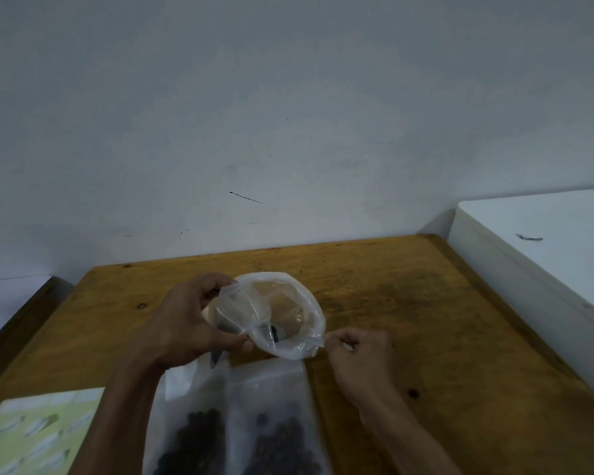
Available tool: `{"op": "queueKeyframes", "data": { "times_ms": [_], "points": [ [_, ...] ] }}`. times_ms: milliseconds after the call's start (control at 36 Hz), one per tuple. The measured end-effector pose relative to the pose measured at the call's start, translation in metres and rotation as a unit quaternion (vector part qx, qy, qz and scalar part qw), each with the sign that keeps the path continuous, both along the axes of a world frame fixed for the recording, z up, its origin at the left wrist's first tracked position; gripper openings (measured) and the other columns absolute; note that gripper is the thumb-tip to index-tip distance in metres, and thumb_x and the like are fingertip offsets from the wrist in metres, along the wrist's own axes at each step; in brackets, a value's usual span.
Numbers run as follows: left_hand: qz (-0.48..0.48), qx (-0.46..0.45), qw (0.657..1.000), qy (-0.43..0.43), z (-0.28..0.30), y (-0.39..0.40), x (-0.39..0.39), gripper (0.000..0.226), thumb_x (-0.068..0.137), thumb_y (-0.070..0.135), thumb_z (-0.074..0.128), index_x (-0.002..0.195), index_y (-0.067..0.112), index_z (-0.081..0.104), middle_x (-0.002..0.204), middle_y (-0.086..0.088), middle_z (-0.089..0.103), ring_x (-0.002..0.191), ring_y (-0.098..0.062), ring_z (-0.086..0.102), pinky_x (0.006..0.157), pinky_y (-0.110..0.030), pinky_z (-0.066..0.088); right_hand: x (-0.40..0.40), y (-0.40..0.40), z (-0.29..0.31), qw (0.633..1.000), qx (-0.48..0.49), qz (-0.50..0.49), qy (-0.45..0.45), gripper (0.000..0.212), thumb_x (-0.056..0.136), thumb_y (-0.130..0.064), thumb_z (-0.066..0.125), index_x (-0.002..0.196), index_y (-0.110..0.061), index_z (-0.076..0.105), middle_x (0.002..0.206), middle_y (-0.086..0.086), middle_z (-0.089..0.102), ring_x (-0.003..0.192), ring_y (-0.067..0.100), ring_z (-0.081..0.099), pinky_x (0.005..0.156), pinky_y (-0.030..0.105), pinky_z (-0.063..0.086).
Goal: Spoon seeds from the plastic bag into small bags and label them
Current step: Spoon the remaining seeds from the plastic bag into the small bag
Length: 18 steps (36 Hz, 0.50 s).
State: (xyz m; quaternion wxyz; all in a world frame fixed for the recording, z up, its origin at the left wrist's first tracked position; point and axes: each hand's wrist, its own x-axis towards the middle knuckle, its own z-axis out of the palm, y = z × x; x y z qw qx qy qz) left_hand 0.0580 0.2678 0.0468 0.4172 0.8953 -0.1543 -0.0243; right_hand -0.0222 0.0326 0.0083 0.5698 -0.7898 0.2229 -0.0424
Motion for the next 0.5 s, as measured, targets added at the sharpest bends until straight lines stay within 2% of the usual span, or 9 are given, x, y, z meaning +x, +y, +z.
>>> {"op": "queueKeyframes", "data": {
  "times_ms": [56, 167, 250, 361, 417, 500],
  "points": [
    [-0.005, -0.003, 1.0, -0.002, -0.002, 0.002, 0.0, 0.085, 0.034, 0.043, 0.099, 0.111, 0.034, 0.064, 0.114, 0.013, 0.068, 0.115, -0.01, 0.062, 0.101, -0.041, 0.053, 0.0, 0.002, 0.0, 1.0, 0.014, -0.003, 0.0, 0.02, 0.091, -0.015, 0.066, 0.076, -0.026, 0.073, 0.068, -0.008, 0.071, 0.061, 0.011, 0.066, 0.054, 0.024, 0.052],
    [-0.011, 0.008, 1.0, 0.01, -0.003, 0.006, 0.002, 0.084, 0.033, 0.05, 0.096, 0.11, 0.033, 0.066, 0.112, 0.012, 0.069, 0.113, -0.011, 0.064, 0.099, -0.043, 0.054, 0.007, 0.004, 0.0, 0.996, 0.085, -0.037, 0.011, 0.02, 0.09, -0.014, 0.067, 0.075, -0.024, 0.072, 0.061, -0.003, 0.068, 0.052, 0.008, 0.055, 0.047, 0.021, 0.044],
    [-0.013, 0.031, 0.999, 0.022, -0.004, 0.012, 0.002, 0.087, 0.032, 0.054, 0.094, 0.111, 0.034, 0.065, 0.11, 0.014, 0.069, 0.109, -0.006, 0.063, 0.097, -0.042, 0.055, 0.01, 0.006, 0.002, 0.985, 0.166, -0.049, 0.014, 0.012, 0.091, -0.012, 0.066, 0.084, -0.018, 0.073, 0.06, 0.0, 0.069, 0.048, 0.007, 0.059, 0.046, 0.021, 0.045],
    [-0.013, 0.057, 0.998, 0.039, -0.006, 0.017, 0.0, 0.088, 0.031, 0.05, 0.094, 0.112, 0.032, 0.063, 0.11, 0.013, 0.069, 0.108, -0.007, 0.063, 0.095, -0.037, 0.055, 0.011, 0.008, 0.004, 0.967, 0.247, -0.064, -0.019, 0.009, 0.094, -0.014, 0.064, 0.09, -0.013, 0.072, 0.066, 0.005, 0.073, 0.053, 0.01, 0.065, 0.05, 0.022, 0.051],
    [-0.014, 0.059, 0.997, 0.054, -0.007, 0.018, -0.001, 0.086, 0.034, 0.045, 0.097, 0.111, 0.031, 0.064, 0.111, 0.011, 0.069, 0.109, -0.008, 0.064, 0.095, -0.036, 0.055, 0.011, 0.009, 0.001, 0.966, 0.248, -0.069, -0.037, 0.013, 0.095, -0.017, 0.063, 0.088, -0.012, 0.073, 0.068, 0.007, 0.074, 0.058, 0.013, 0.065, 0.054, 0.024, 0.052],
    [-0.02, 0.066, 0.996, 0.063, -0.01, 0.021, -0.001, 0.087, 0.033, 0.052, 0.094, 0.112, 0.032, 0.064, 0.112, 0.011, 0.069, 0.11, -0.009, 0.063, 0.097, -0.04, 0.055, 0.012, 0.012, -0.004, 0.966, 0.242, -0.074, -0.062, 0.02, 0.097, -0.022, 0.061, 0.083, -0.012, 0.073, 0.068, 0.006, 0.073, 0.06, 0.014, 0.066, 0.057, 0.026, 0.053]
  ]
}}
